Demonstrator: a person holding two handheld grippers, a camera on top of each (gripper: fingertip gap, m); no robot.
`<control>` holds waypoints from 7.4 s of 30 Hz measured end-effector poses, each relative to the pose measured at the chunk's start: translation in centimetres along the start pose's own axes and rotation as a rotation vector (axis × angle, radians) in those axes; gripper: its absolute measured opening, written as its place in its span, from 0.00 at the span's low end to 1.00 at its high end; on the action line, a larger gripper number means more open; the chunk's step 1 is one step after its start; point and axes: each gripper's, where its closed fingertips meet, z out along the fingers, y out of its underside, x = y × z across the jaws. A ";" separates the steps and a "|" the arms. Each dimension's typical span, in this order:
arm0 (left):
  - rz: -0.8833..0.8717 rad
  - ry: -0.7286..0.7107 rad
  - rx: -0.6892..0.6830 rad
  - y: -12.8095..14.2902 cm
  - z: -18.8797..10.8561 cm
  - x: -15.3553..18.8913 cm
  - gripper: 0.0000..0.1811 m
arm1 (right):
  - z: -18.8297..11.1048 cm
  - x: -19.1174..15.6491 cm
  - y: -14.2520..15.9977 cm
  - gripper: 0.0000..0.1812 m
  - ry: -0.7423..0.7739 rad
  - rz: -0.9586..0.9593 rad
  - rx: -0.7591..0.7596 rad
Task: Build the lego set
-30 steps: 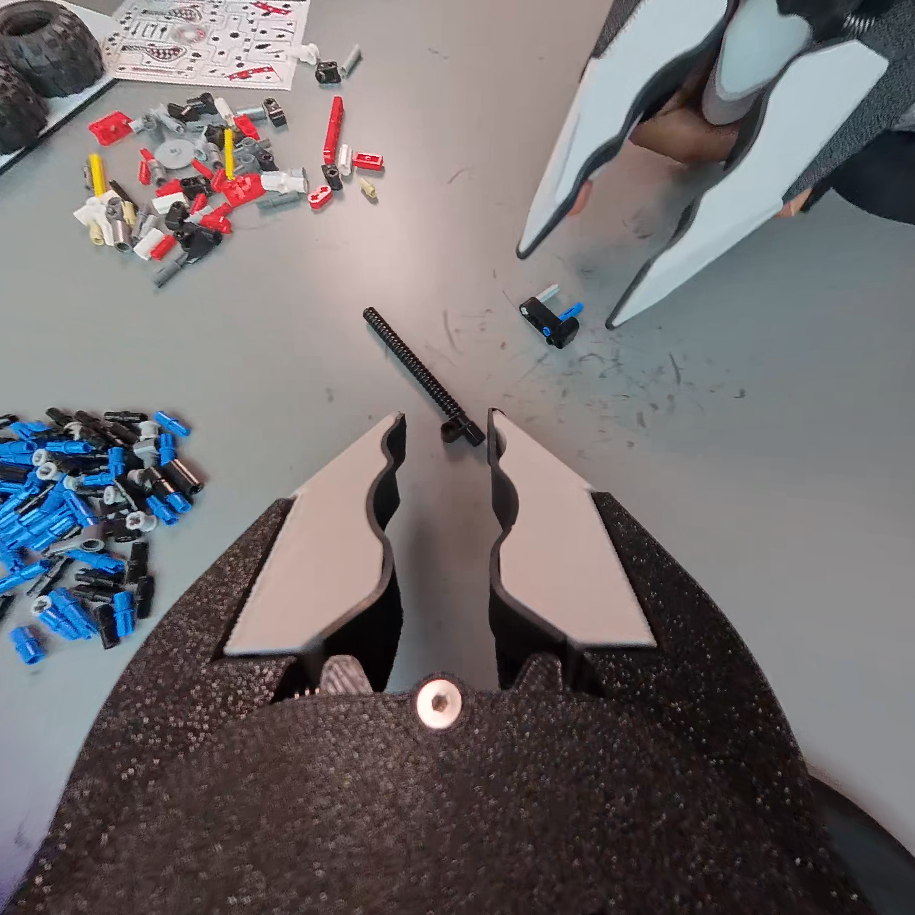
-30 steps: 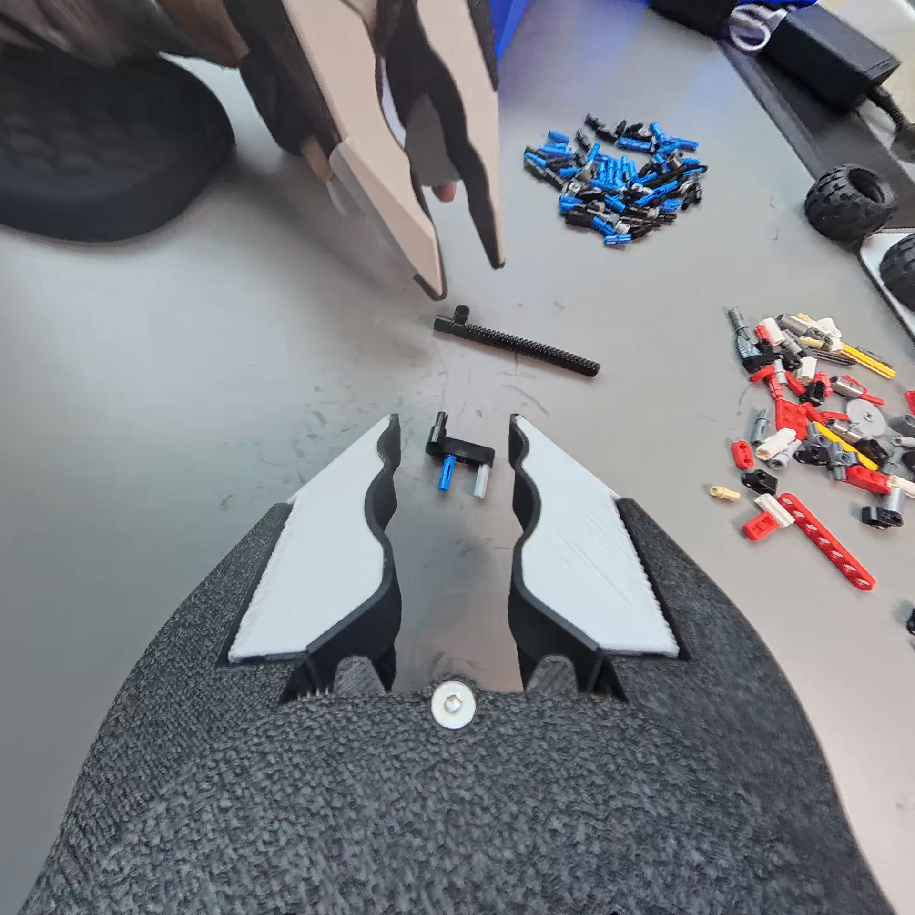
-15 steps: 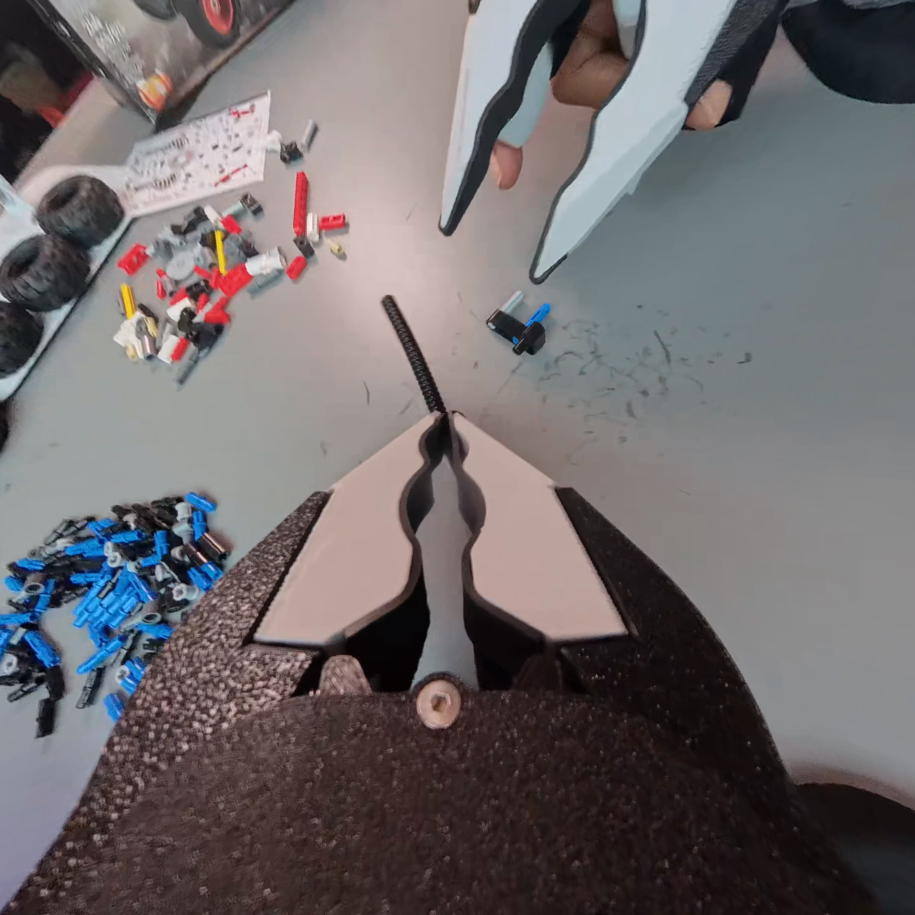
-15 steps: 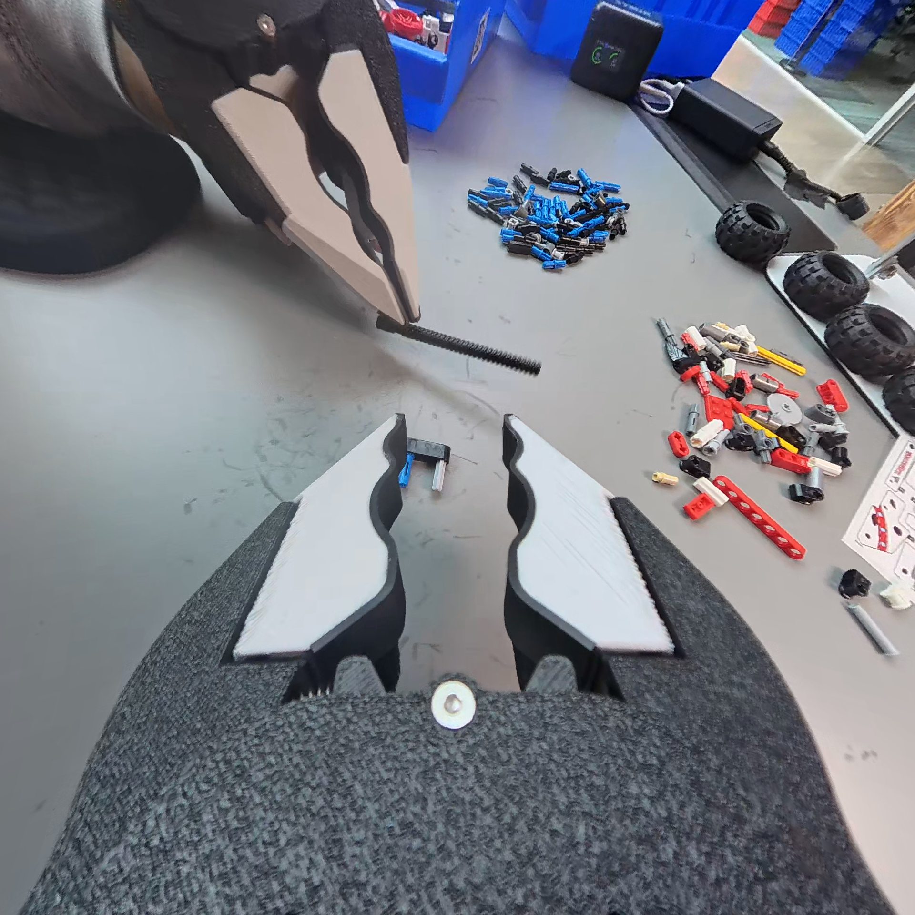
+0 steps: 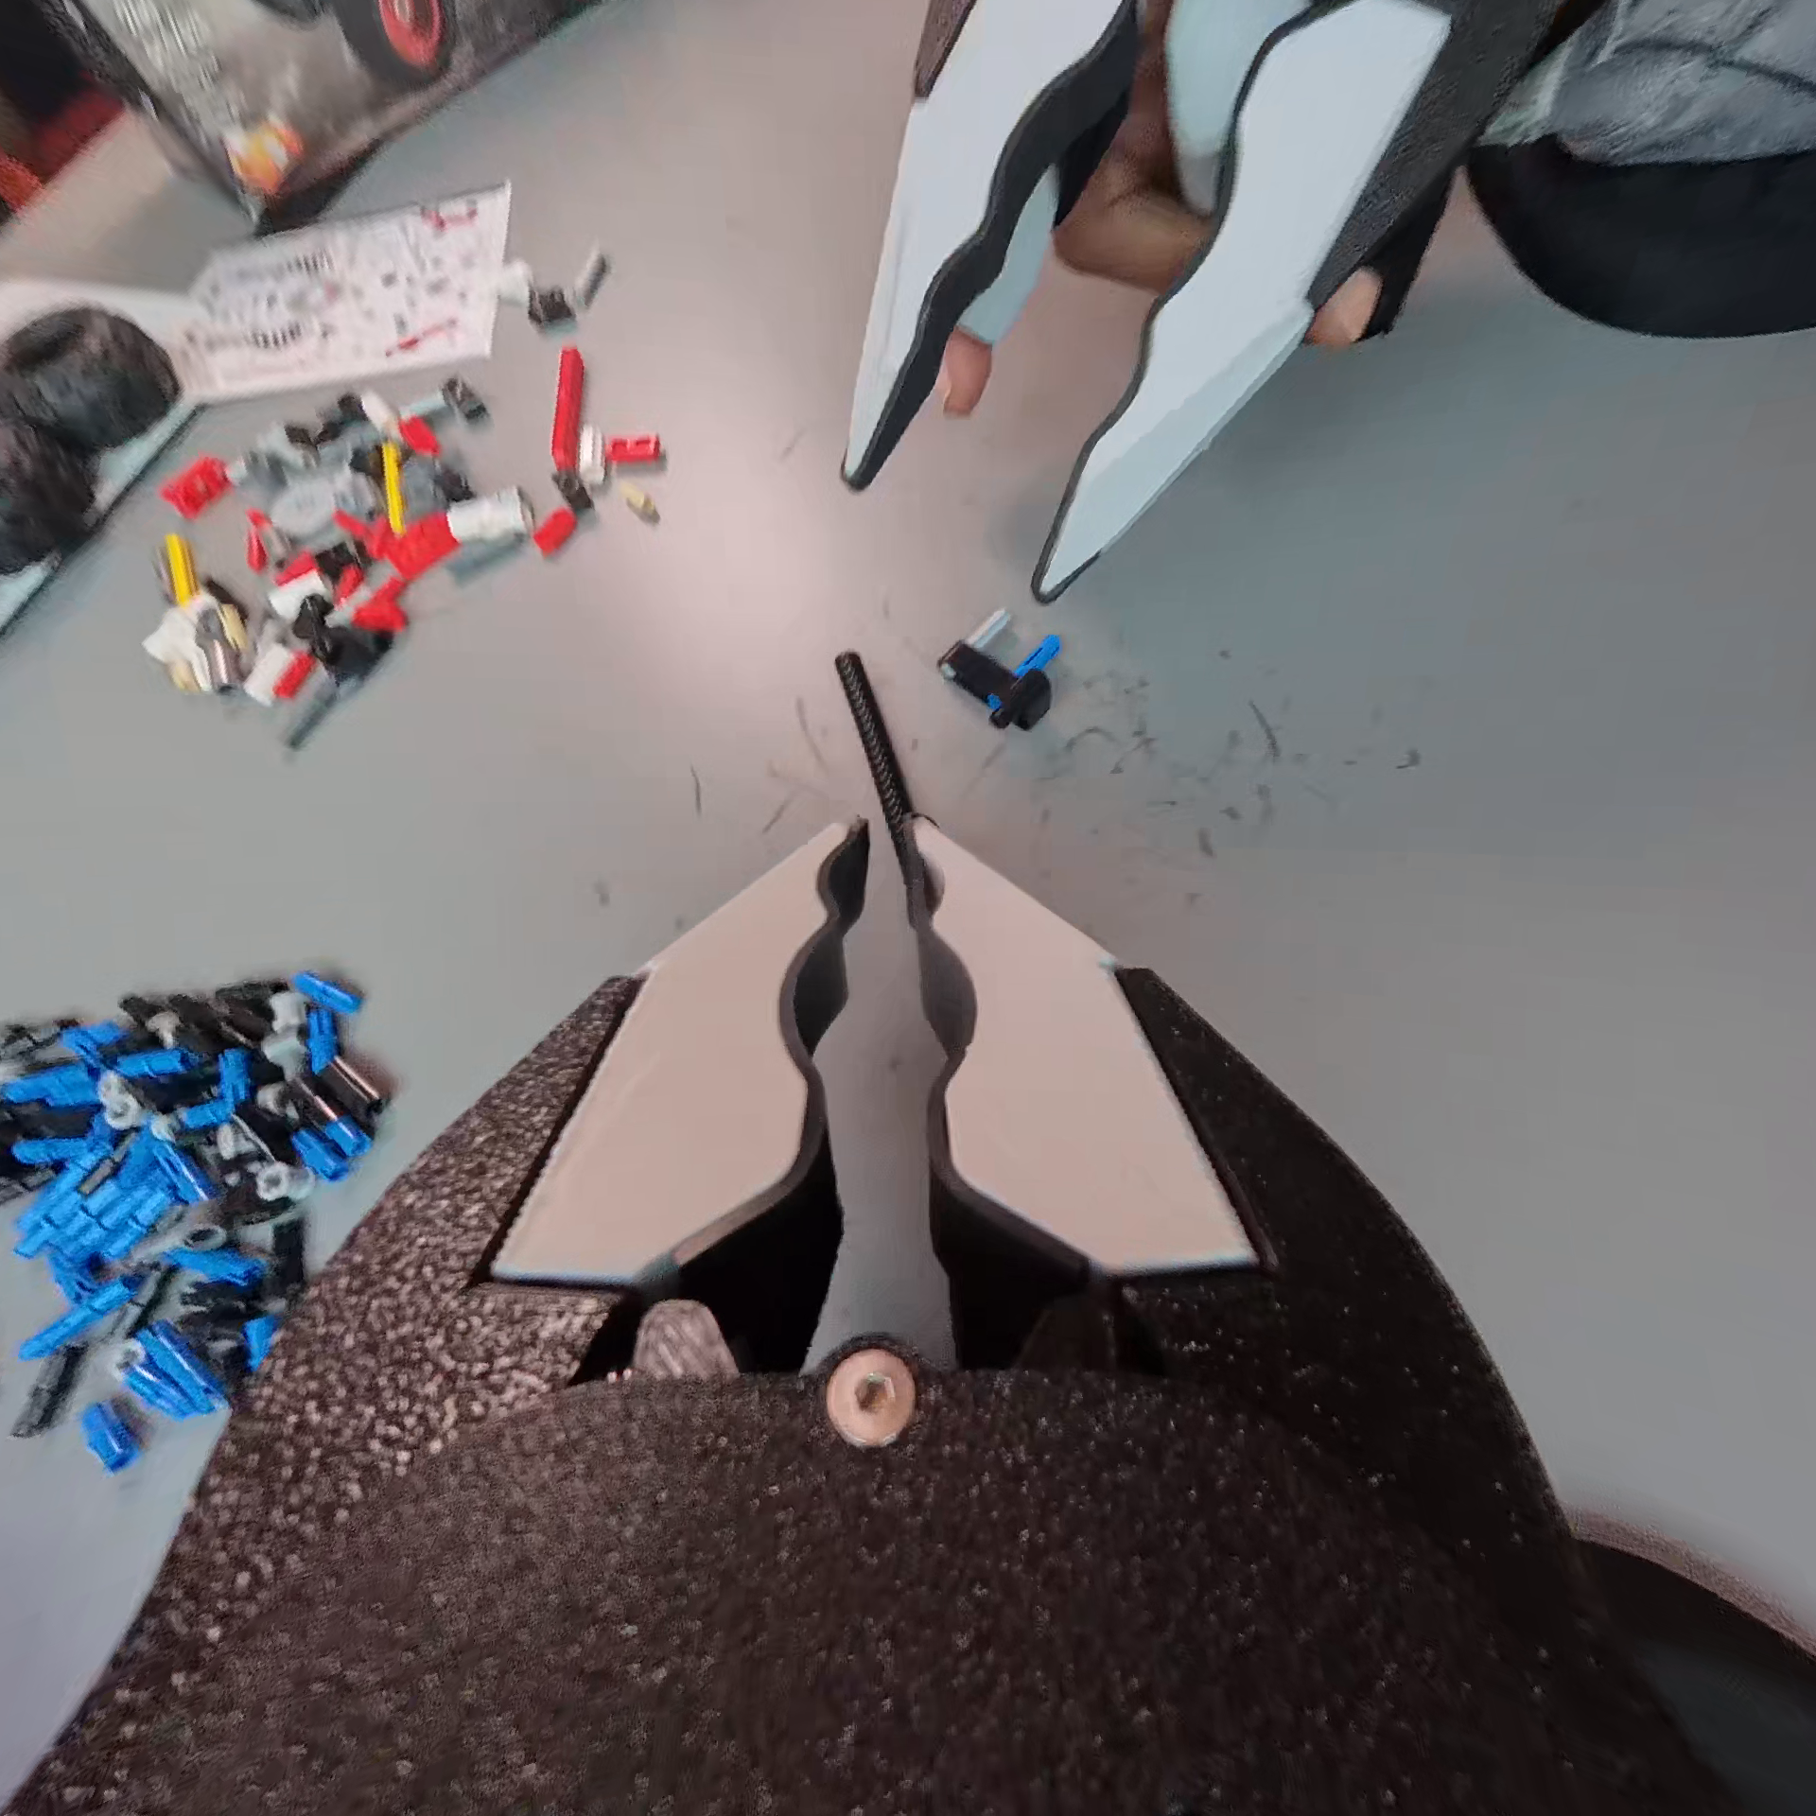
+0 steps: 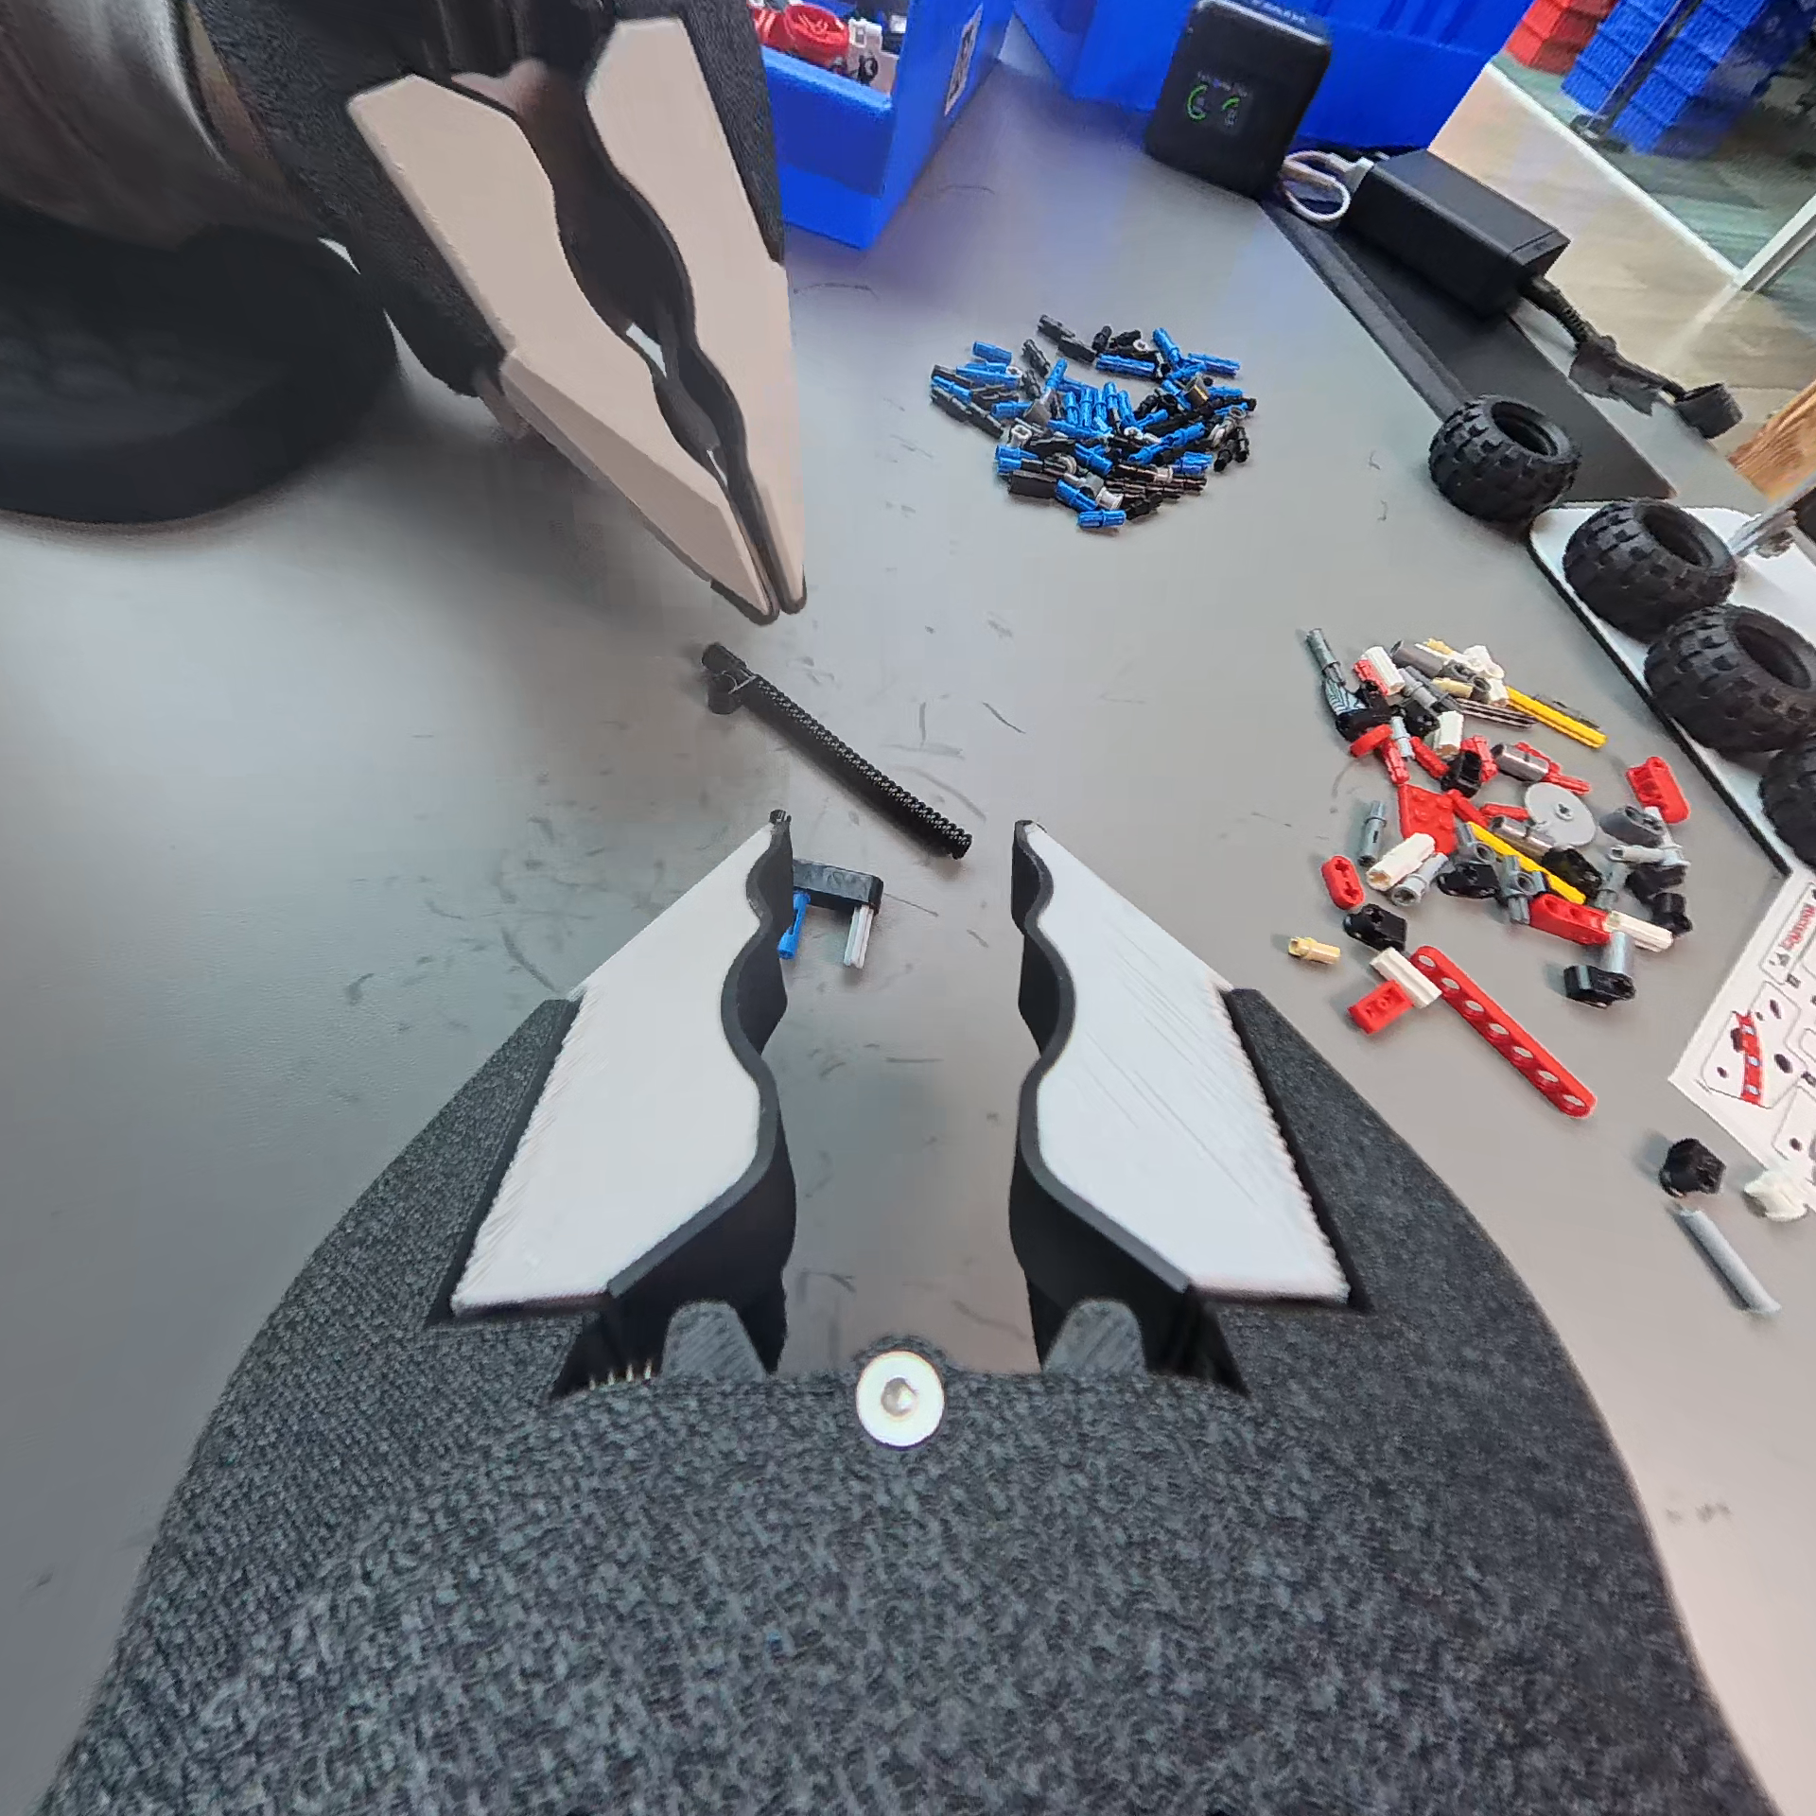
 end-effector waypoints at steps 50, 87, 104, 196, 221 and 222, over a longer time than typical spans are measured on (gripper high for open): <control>-1.273 0.389 1.009 -11.3 -2.3 -4.8 0.03 | -1.0 2.7 -9.3 0.14 0.523 -0.134 0.292; -0.700 0.473 0.787 -13.0 -4.0 -0.5 0.10 | -5.5 0.2 -10.7 0.03 -0.595 0.986 0.699; -0.793 0.438 0.736 -11.4 -2.5 -1.0 0.03 | -4.0 0.6 -8.9 0.04 -0.512 0.979 0.624; -0.697 0.474 0.606 -11.4 -1.7 1.6 0.03 | -6.0 -0.8 -8.9 0.05 0.114 -0.149 0.495; -0.740 0.417 0.561 -10.5 -1.1 1.0 0.00 | -5.2 -0.5 -8.0 0.05 0.148 -0.190 0.448; -0.742 0.417 0.563 -10.5 -1.1 1.0 0.00 | -5.2 -0.5 -8.0 0.05 0.150 -0.194 0.448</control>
